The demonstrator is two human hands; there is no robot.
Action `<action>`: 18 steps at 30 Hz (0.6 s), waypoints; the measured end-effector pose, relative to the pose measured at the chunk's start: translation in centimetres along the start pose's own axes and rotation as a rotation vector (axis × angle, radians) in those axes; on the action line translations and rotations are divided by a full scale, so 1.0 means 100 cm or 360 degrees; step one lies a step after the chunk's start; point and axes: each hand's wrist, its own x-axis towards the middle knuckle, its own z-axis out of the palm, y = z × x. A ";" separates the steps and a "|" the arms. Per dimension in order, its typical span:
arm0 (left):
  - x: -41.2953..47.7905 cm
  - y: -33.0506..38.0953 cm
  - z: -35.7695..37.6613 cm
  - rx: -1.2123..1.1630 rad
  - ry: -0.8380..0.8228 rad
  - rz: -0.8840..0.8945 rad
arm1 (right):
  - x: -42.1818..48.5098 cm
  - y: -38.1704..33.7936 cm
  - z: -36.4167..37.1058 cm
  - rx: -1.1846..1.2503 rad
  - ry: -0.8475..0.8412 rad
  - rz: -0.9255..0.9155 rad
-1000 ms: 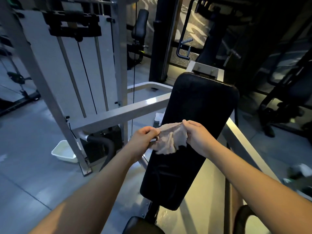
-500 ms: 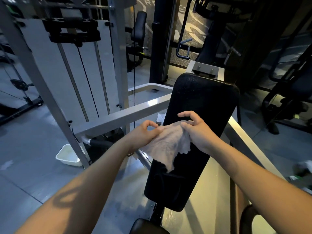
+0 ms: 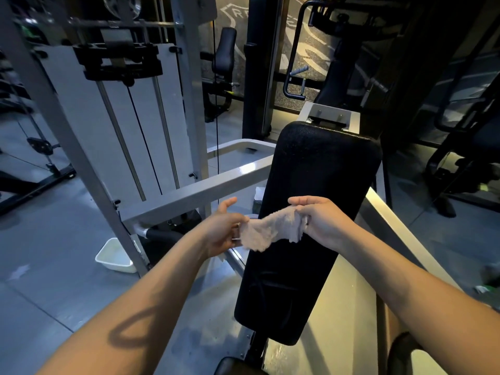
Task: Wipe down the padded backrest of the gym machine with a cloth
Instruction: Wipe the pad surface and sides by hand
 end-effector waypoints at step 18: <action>-0.022 0.021 0.009 0.0997 -0.0406 0.0359 | -0.019 -0.013 -0.014 -0.0516 -0.0497 -0.0352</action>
